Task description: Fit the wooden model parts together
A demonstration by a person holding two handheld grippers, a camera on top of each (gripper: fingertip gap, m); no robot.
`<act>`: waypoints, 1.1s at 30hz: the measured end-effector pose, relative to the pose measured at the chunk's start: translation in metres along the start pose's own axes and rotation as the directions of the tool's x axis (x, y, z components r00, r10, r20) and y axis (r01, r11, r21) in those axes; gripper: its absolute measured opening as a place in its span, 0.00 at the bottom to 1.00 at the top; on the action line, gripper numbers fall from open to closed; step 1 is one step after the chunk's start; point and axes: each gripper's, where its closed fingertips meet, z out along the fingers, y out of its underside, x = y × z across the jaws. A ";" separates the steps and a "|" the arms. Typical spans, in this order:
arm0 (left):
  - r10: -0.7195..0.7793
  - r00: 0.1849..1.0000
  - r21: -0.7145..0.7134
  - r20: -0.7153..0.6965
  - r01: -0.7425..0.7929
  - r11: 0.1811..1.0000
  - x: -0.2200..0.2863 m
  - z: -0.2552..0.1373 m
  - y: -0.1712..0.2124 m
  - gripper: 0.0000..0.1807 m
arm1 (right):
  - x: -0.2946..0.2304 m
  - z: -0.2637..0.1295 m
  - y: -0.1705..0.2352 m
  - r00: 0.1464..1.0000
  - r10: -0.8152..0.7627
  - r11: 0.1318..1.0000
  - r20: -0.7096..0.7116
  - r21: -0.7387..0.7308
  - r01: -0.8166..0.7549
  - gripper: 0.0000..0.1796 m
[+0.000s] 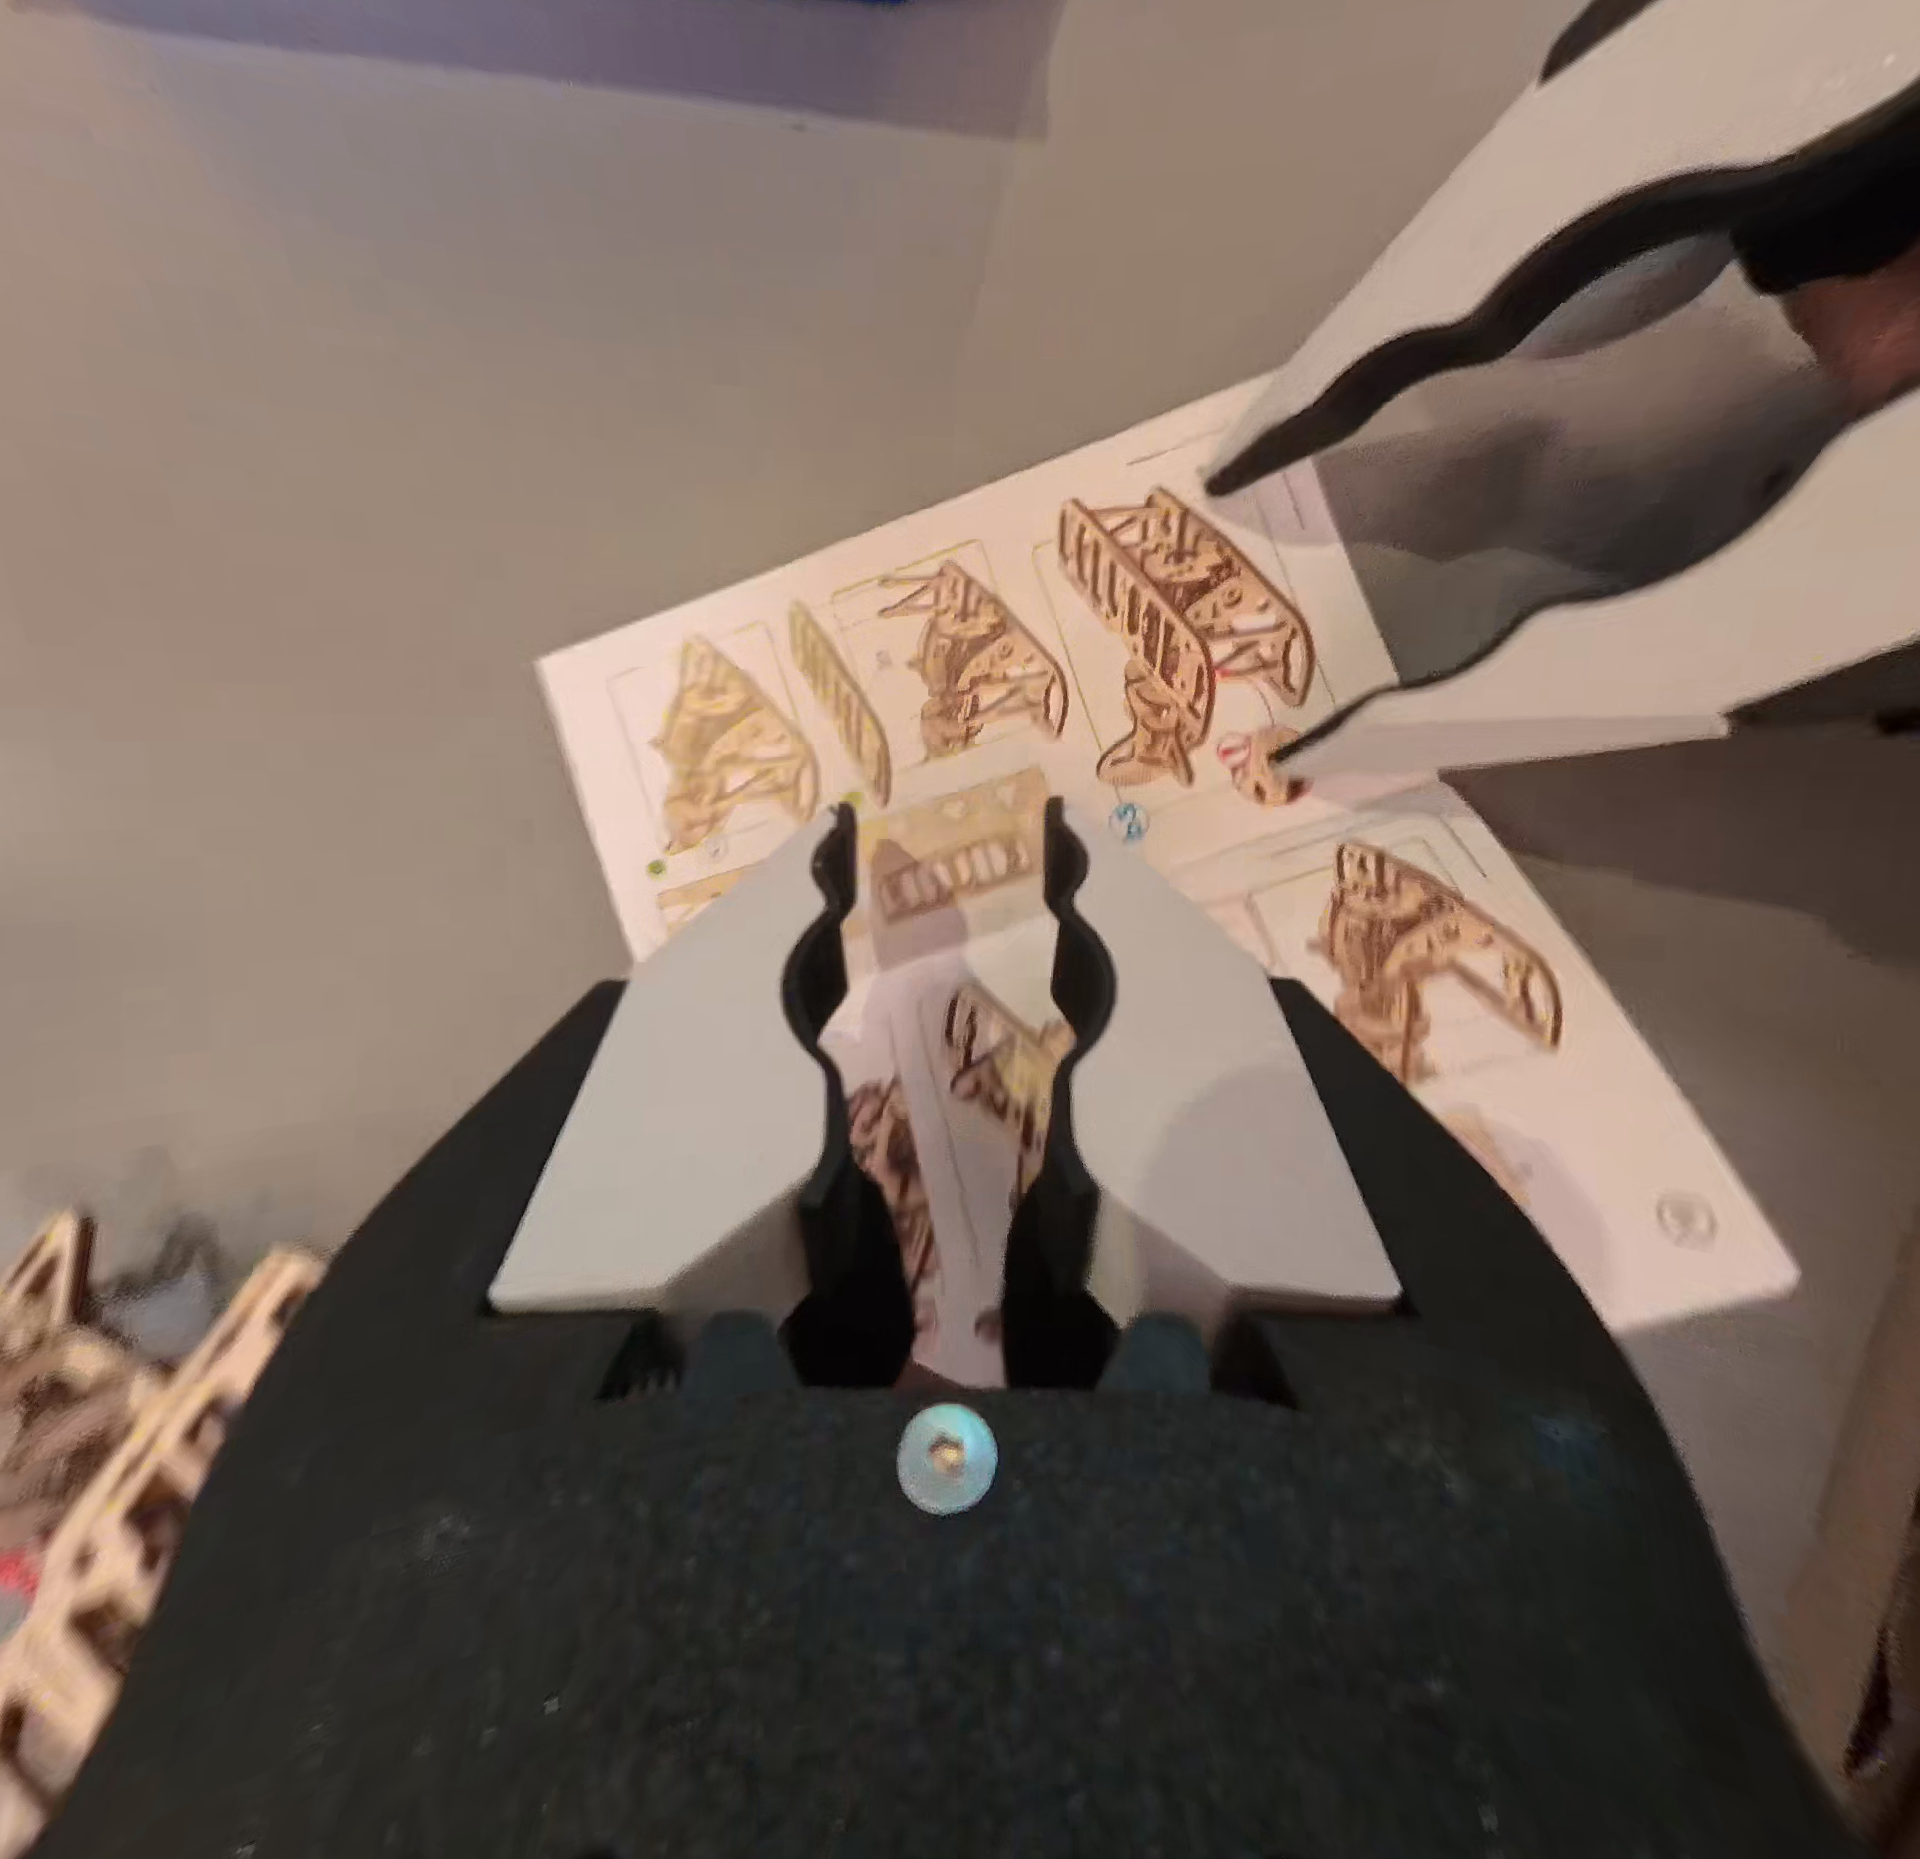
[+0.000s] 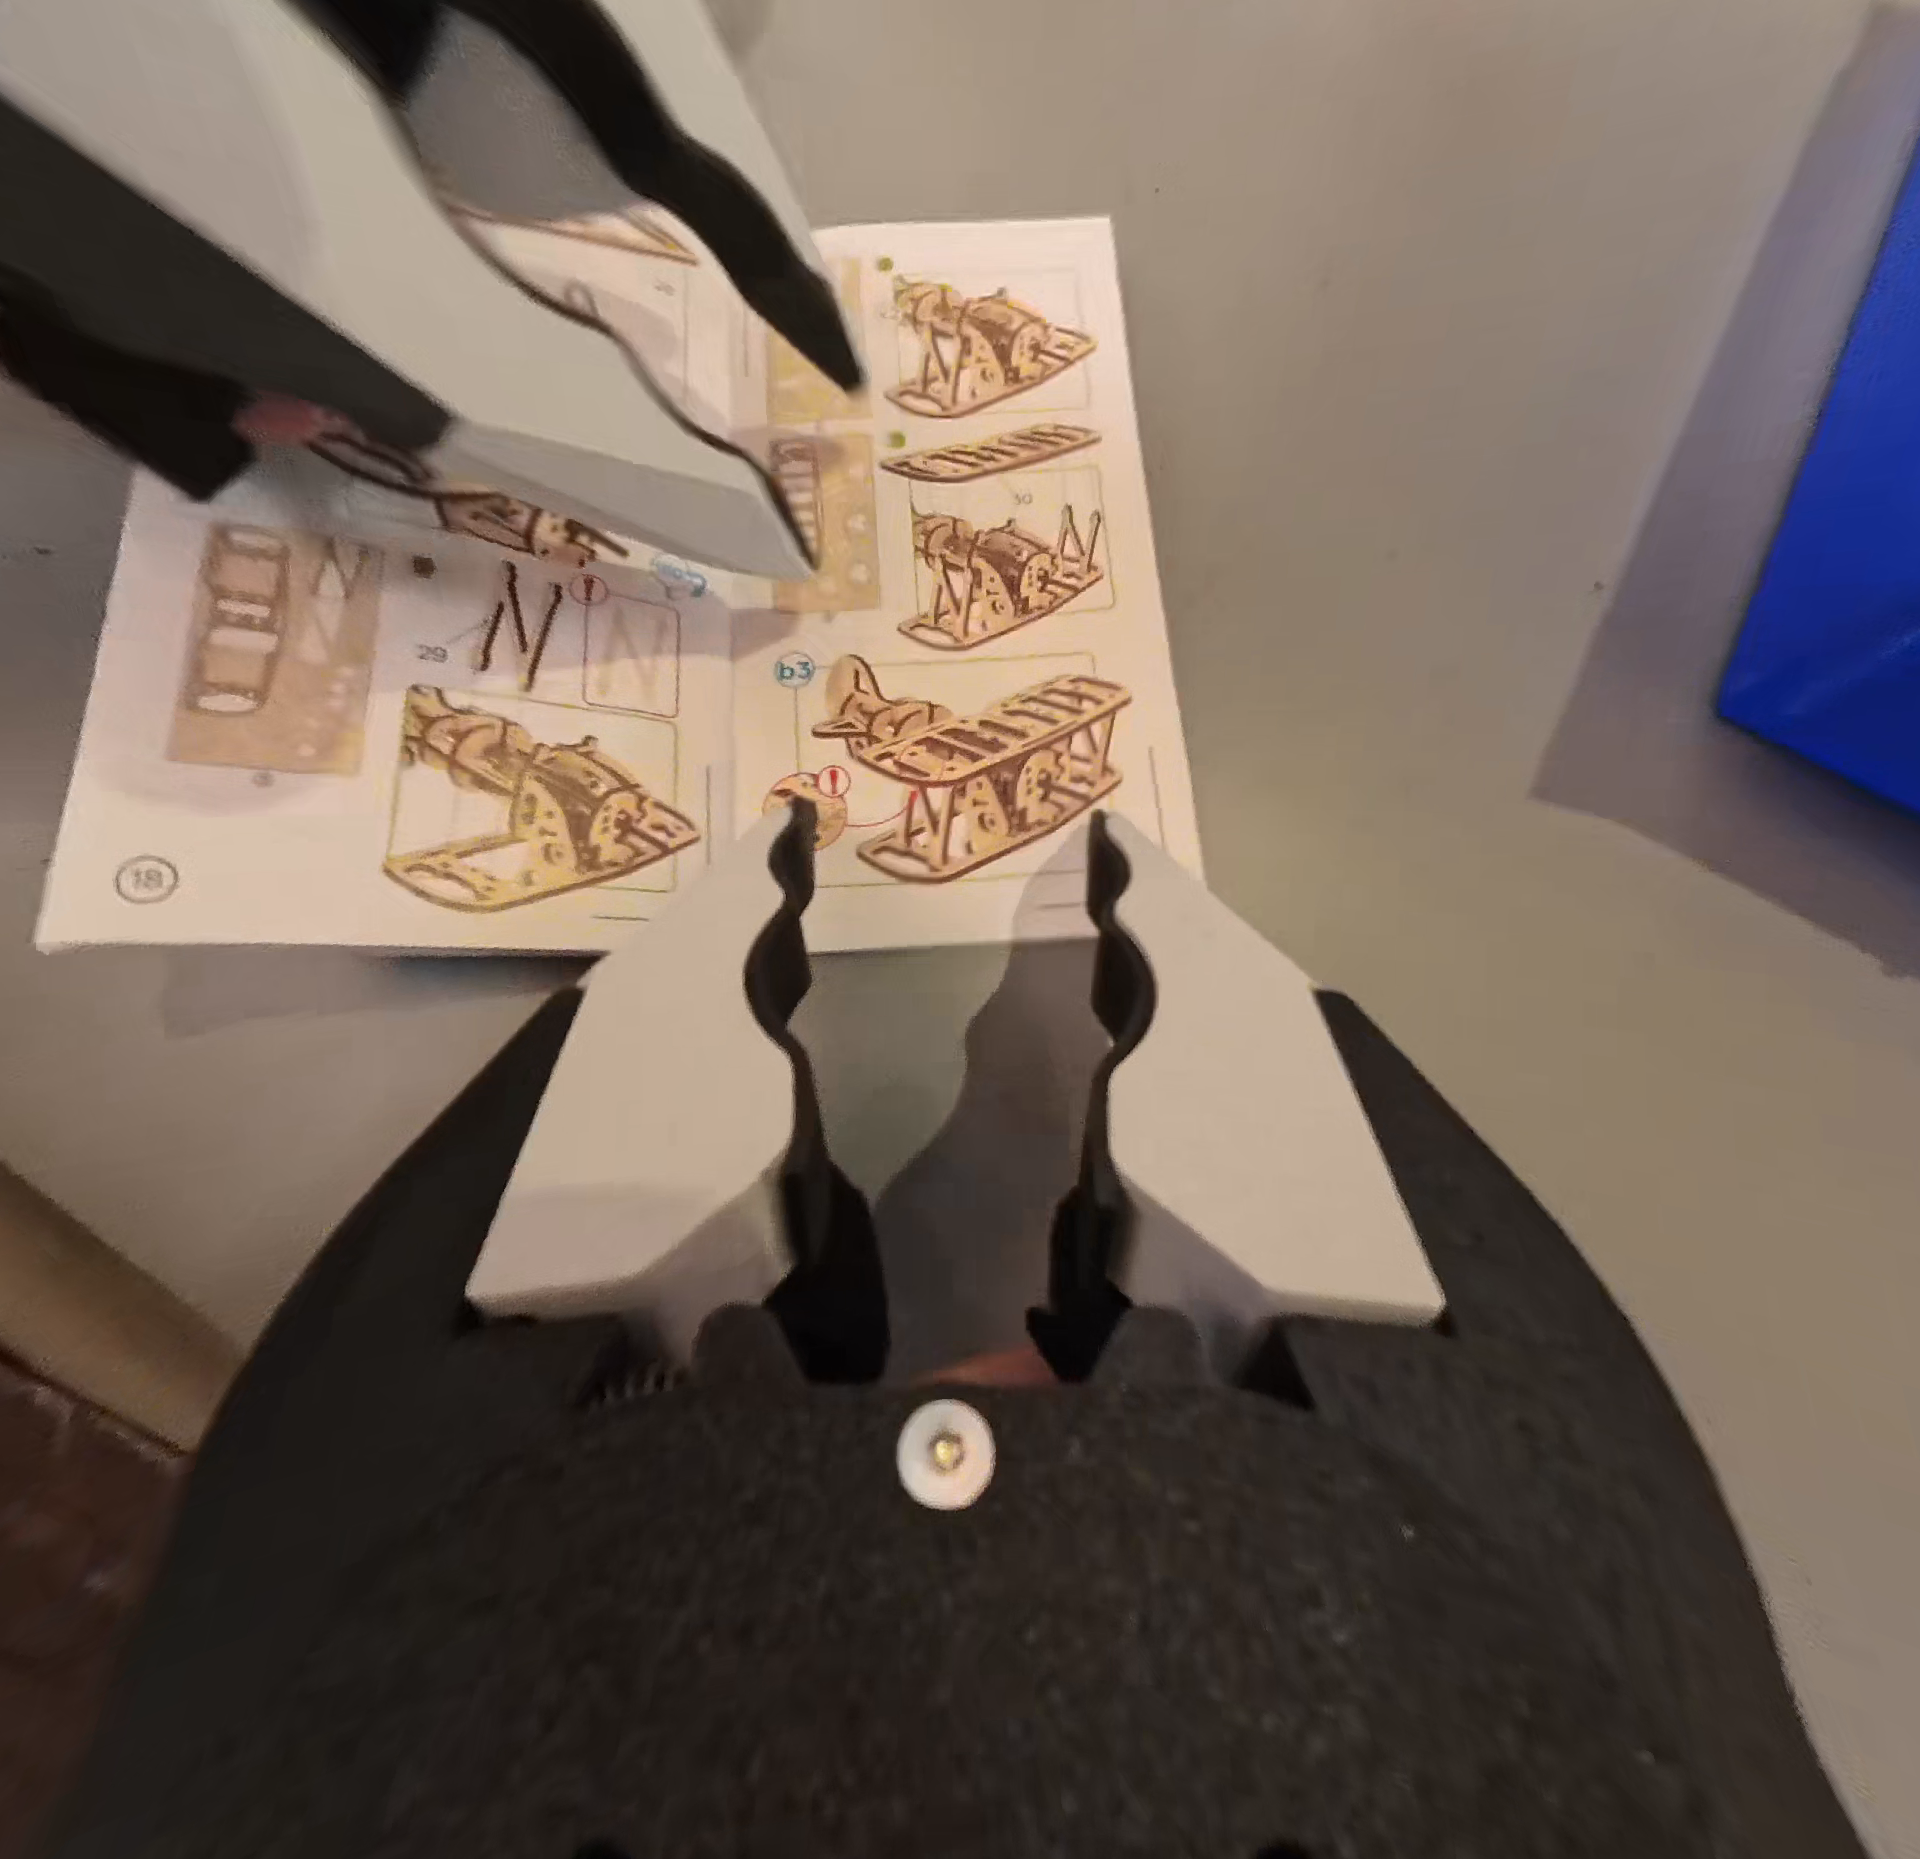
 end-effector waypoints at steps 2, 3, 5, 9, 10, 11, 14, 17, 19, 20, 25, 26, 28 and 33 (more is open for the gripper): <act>-0.030 0.997 0.009 0.075 0.029 1.000 -0.004 -0.020 0.013 0.25 | -0.001 0.001 0.001 0.999 0.041 0.999 0.015 -0.004 -0.041 0.27; -0.051 0.994 0.016 0.101 0.049 0.999 -0.003 -0.029 0.020 0.27 | -0.001 0.001 0.001 0.999 0.044 0.999 0.013 -0.007 -0.044 0.27; -0.084 0.993 0.006 0.082 0.084 0.996 0.011 -0.036 0.037 0.28 | -0.002 0.001 0.001 0.998 0.056 0.998 0.012 -0.021 -0.056 0.28; -0.148 0.988 0.043 0.050 0.146 0.988 0.026 -0.029 0.050 0.23 | -0.002 -0.001 -0.013 1.000 0.011 1.000 0.027 -0.001 -0.011 0.42; -0.177 0.984 0.052 0.033 0.176 0.983 0.026 -0.028 0.050 0.23 | 0.001 0.002 -0.014 1.000 0.000 1.000 0.014 -0.010 0.000 0.44; -0.195 0.981 0.062 0.009 0.194 0.979 0.028 -0.027 0.049 0.22 | 0.005 0.005 -0.011 1.000 -0.017 0.999 0.000 -0.031 0.017 0.47; -0.207 0.978 0.090 -0.012 0.208 0.974 0.028 -0.026 0.049 0.20 | 0.004 0.010 -0.011 1.000 -0.019 0.999 0.016 -0.035 0.020 0.43; -0.206 0.979 0.100 -0.006 0.206 0.973 0.027 -0.026 0.049 0.20 | -0.003 0.012 -0.011 0.998 -0.023 0.999 0.053 -0.035 0.025 0.34; -0.204 0.979 0.099 -0.004 0.203 0.974 0.028 -0.026 0.048 0.20 | -0.008 0.013 -0.013 0.998 -0.036 0.999 0.059 -0.035 0.038 0.28; -0.201 0.979 0.097 -0.003 0.201 0.975 0.028 -0.026 0.048 0.19 | -0.009 0.013 -0.014 0.997 -0.054 0.998 0.054 -0.032 0.056 0.26; -0.175 0.985 0.079 0.004 0.174 0.982 0.028 -0.028 0.049 0.21 | -0.010 0.004 -0.031 0.990 -0.140 0.990 0.000 0.024 0.139 0.31; -0.167 0.986 0.070 0.016 0.165 0.984 0.025 -0.029 0.051 0.22 | -0.006 0.000 -0.038 0.990 -0.140 0.989 -0.010 0.048 0.140 0.43; -0.161 0.987 0.065 0.028 0.159 0.985 0.021 -0.030 0.053 0.24 | -0.002 0.002 -0.045 0.994 -0.109 0.993 0.034 0.055 0.107 0.55; -0.177 0.984 0.069 0.003 0.176 0.982 0.022 -0.030 0.054 0.23 | -0.002 0.020 -0.040 0.987 -0.141 0.989 0.072 -0.036 0.144 0.44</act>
